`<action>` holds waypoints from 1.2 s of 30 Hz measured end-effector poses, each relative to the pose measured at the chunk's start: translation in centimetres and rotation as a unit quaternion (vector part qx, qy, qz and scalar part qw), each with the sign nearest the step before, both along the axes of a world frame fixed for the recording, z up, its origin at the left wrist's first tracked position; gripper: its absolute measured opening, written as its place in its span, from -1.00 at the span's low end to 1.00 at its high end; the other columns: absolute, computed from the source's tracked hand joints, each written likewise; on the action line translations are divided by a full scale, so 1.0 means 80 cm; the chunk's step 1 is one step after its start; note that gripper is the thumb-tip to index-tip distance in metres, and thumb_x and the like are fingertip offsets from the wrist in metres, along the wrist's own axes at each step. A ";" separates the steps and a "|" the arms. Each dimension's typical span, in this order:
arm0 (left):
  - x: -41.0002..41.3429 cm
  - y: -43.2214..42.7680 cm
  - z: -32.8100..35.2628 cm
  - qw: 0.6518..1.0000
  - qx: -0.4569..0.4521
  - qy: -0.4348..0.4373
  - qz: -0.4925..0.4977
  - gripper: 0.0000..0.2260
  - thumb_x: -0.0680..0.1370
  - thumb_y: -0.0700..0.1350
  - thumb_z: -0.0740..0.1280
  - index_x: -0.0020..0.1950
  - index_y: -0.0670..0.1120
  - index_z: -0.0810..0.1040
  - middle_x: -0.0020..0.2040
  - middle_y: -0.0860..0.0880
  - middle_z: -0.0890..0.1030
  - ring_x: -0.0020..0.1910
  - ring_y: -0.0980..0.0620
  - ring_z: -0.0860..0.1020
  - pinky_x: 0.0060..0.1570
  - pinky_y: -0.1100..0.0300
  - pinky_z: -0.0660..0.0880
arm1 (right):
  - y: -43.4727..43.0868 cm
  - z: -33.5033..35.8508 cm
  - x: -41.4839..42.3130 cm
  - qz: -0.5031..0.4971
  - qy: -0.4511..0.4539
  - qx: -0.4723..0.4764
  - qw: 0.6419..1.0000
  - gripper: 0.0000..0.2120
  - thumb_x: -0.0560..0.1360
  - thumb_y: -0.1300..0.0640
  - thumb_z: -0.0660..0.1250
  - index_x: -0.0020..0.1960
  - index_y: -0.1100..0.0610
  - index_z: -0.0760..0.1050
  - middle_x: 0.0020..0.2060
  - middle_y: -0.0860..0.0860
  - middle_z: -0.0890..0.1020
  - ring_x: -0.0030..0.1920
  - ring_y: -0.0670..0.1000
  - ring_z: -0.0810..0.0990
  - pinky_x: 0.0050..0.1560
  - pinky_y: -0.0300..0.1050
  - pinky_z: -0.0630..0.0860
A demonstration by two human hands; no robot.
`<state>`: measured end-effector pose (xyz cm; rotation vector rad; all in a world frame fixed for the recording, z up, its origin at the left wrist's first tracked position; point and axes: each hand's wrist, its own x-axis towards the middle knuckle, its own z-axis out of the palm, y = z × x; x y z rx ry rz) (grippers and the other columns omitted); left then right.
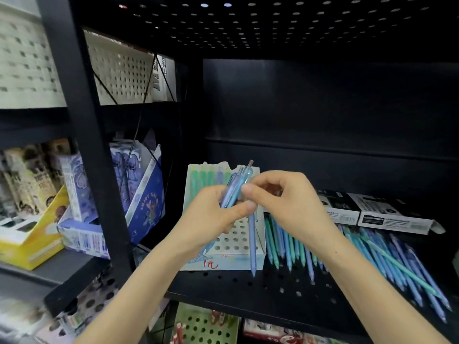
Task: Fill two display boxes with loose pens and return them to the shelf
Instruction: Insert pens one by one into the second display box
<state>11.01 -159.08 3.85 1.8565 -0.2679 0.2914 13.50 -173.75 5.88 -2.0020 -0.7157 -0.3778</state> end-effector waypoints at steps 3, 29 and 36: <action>0.004 0.007 0.001 1.000 -0.023 -0.007 0.008 -0.87 0.50 -0.08 0.37 -0.13 -0.14 0.60 -0.53 0.10 0.28 -0.57 0.14 0.21 -0.52 0.30 0.21 | 0.006 0.009 0.003 0.011 -0.007 0.051 0.999 -0.90 0.45 0.08 0.39 -0.21 0.01 0.66 -0.30 -0.14 0.67 -0.28 -0.19 0.58 -0.21 -0.30 0.50; 0.017 0.055 -0.024 0.965 -0.263 -0.009 -0.003 -0.92 0.61 -0.18 0.14 0.02 -0.16 0.38 -0.38 -0.02 0.51 -0.44 0.07 0.46 -0.60 0.34 0.24 | 0.061 -0.028 0.122 -0.219 -0.210 -0.046 0.952 -0.84 0.42 -0.04 0.40 -0.19 0.03 0.66 0.00 0.00 0.59 0.03 0.05 0.43 -0.06 -0.17 0.23; 0.022 0.052 -0.022 0.967 -0.254 -0.006 -0.021 -0.89 0.60 -0.17 0.14 0.02 -0.20 0.39 -0.40 -0.04 0.49 -0.45 0.08 0.43 -0.59 0.34 0.22 | 0.059 -0.032 0.125 -0.212 -0.130 -0.103 0.963 -0.78 0.42 -0.15 0.36 -0.08 -0.05 0.66 0.27 0.02 0.49 0.28 0.07 0.35 0.19 -0.09 0.11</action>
